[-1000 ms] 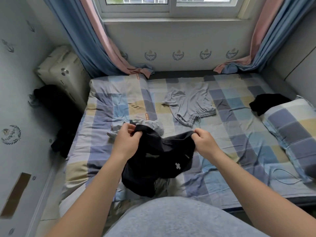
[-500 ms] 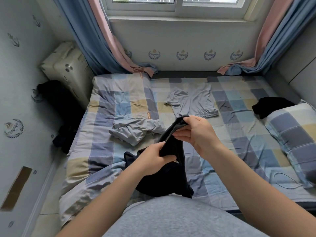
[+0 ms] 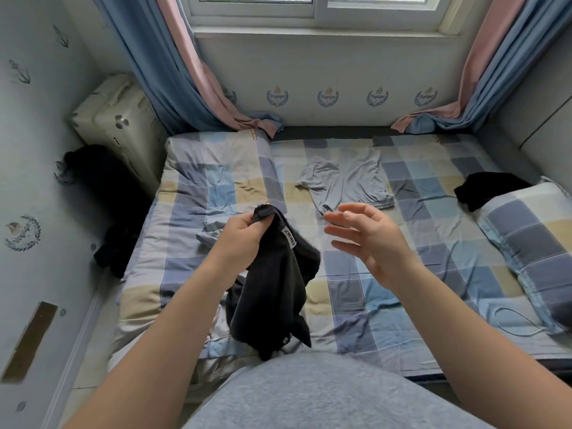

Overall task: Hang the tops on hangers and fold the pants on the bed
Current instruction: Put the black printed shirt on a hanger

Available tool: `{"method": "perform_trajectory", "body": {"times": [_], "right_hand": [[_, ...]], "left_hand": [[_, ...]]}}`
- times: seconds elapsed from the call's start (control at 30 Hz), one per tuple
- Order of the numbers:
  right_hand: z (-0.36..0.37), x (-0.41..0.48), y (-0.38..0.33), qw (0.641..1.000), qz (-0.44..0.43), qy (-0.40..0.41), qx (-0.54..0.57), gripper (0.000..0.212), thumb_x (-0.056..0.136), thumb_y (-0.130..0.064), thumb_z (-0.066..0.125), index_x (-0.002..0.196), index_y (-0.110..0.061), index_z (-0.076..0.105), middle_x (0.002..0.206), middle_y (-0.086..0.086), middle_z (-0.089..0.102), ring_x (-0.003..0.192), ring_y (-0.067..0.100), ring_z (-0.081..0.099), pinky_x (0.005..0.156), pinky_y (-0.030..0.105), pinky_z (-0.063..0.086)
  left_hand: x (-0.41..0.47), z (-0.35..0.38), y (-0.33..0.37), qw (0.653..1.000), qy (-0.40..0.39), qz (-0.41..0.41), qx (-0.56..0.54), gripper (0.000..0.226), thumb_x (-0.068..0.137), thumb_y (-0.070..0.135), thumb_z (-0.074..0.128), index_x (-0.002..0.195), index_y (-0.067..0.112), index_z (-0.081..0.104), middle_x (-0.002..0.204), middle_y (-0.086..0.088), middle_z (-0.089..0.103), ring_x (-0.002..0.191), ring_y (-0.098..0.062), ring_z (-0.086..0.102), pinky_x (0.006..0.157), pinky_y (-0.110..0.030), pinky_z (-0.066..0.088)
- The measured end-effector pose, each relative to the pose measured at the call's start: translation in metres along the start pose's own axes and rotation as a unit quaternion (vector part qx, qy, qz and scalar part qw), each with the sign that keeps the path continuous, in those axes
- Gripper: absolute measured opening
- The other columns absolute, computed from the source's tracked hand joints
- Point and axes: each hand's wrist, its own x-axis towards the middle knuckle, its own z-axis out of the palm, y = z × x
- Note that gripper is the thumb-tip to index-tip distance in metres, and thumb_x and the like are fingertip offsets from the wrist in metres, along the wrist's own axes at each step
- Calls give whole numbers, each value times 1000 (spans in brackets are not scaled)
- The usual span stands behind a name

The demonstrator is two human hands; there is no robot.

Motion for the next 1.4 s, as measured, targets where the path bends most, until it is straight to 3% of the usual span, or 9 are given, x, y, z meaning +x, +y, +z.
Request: {"method": "perform_trajectory", "body": {"times": [0.13, 0.27, 0.43, 0.57, 0.73, 0.97, 1.07, 1.27, 1.4], "right_hand": [[12, -10, 19, 985, -29, -108, -132, 20, 96, -11, 63, 116, -15, 62, 110, 2, 75, 103, 18, 72, 85, 32, 60], [28, -12, 50, 967, -28, -180, -180, 26, 91, -11, 69, 116, -20, 66, 110, -2, 74, 104, 11, 70, 85, 24, 56], [16, 5, 88, 920, -28, -98, -379, 13, 93, -17, 62, 90, -26, 71, 91, 0, 74, 93, 23, 68, 84, 43, 55], [-16, 10, 112, 883, 28, -22, -469, 22, 93, -20, 55, 74, -27, 64, 73, -1, 67, 77, 25, 63, 62, 33, 43], [-38, 13, 108, 863, 13, 28, -504, 25, 99, -14, 54, 78, -17, 67, 71, 3, 65, 76, 29, 60, 63, 34, 35], [-34, 11, 72, 905, -65, 34, -418, 29, 98, -18, 59, 77, 2, 59, 62, 2, 48, 63, 18, 44, 61, 35, 32], [-19, 7, 52, 955, -60, 14, -291, 30, 100, -19, 58, 85, 6, 61, 71, 7, 55, 69, 19, 51, 65, 36, 40], [9, 0, 9, 995, -36, 37, -90, 23, 104, -20, 53, 92, -11, 70, 79, 4, 71, 74, 16, 68, 63, 31, 57], [23, -7, -8, 999, -44, 2, -17, 20, 105, -20, 51, 98, -6, 63, 82, 9, 69, 74, 20, 71, 64, 34, 60]], "left_hand": [[-11, 8, 19, 999, -8, -6, -34, 41, 103, 29, 55, 69, 26, 78, 71, -3, 73, 65, -16, 71, 50, -26, 54], [-19, 15, 33, 998, -24, 1, -54, 35, 101, 34, 55, 78, 23, 78, 84, -9, 75, 78, -25, 73, 70, -40, 59], [-25, 14, 44, 996, -6, 10, -86, 30, 103, 30, 53, 89, 15, 75, 86, -8, 75, 77, -20, 73, 60, -30, 60], [-28, 3, 46, 993, 3, 22, -115, 36, 105, 29, 49, 85, 18, 78, 82, -4, 76, 70, -14, 73, 47, -21, 51], [-21, -8, 39, 992, 44, 22, -114, 43, 106, 28, 47, 80, 25, 81, 87, -4, 77, 77, -16, 74, 56, -25, 56], [0, -24, 14, 991, 116, 61, -2, 18, 103, 22, 55, 113, 14, 68, 100, 4, 76, 99, -14, 72, 73, -16, 54], [0, -15, 5, 994, 73, 53, 67, 48, 99, 24, 63, 144, 20, 48, 124, 15, 60, 112, -1, 59, 85, -10, 47], [-9, 13, -15, 981, -88, 20, 170, 33, 88, 36, 75, 119, 28, 67, 113, 10, 71, 105, -7, 68, 97, -31, 54], [-12, 33, -38, 965, -185, -28, 184, 59, 70, 50, 81, 122, 33, 59, 116, 13, 68, 104, -5, 67, 93, -34, 56]]}}
